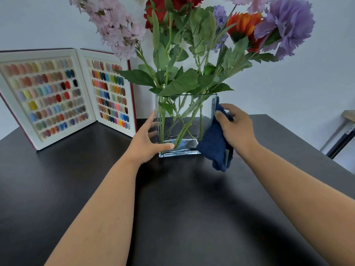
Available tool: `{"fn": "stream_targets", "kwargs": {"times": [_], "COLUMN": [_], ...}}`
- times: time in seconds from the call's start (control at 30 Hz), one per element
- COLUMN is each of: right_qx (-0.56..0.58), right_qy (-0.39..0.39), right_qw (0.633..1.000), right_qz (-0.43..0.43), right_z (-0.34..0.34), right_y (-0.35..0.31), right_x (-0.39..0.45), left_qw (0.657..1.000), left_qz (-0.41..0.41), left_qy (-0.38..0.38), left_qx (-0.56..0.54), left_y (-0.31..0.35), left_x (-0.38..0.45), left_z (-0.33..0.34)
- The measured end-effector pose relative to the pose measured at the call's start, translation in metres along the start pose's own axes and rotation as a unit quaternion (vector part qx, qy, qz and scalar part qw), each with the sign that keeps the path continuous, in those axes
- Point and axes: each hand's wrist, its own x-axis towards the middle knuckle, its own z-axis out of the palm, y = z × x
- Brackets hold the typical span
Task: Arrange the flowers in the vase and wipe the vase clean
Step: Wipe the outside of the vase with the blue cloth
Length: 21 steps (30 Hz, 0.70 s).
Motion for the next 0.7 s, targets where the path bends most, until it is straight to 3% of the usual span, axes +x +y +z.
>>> {"fn": "stream_targets", "kwargs": {"times": [0.1, 0.23, 0.33, 0.4, 0.5, 0.57, 0.7], "right_qx": [-0.136, -0.286, -0.229, -0.102, 0.028, -0.009, -0.185], "right_qy": [-0.058, -0.204, -0.157, -0.082, -0.035, -0.043, -0.105], "right_qw": [0.989, 0.936, 0.961, 0.991, 0.998, 0.999, 0.977], "right_qz": [-0.029, 0.003, 0.016, 0.032, 0.042, 0.026, -0.004], "right_z": [-0.004, -0.007, -0.011, -0.012, -0.012, -0.012, -0.013], "right_y": [0.018, 0.031, 0.018, -0.001, -0.02, -0.02, 0.001], "right_x": [-0.007, -0.019, -0.008, 0.004, 0.015, 0.015, -0.006], "left_qw": [1.0, 1.0, 1.0, 1.0, 1.0, 1.0, 1.0], "left_qz": [0.002, 0.003, 0.001, 0.0, 0.0, 0.0, -0.001], "left_qy": [0.003, 0.005, 0.003, 0.002, 0.002, 0.001, 0.001], "left_qx": [-0.002, -0.003, 0.002, 0.004, 0.005, 0.005, 0.006], "left_y": [0.0, 0.002, 0.002, 0.002, 0.001, 0.001, 0.001], "left_x": [0.0, -0.001, -0.001, -0.001, 0.0, 0.0, 0.0], "left_z": [0.001, 0.002, 0.001, 0.001, 0.0, 0.0, 0.0]}}
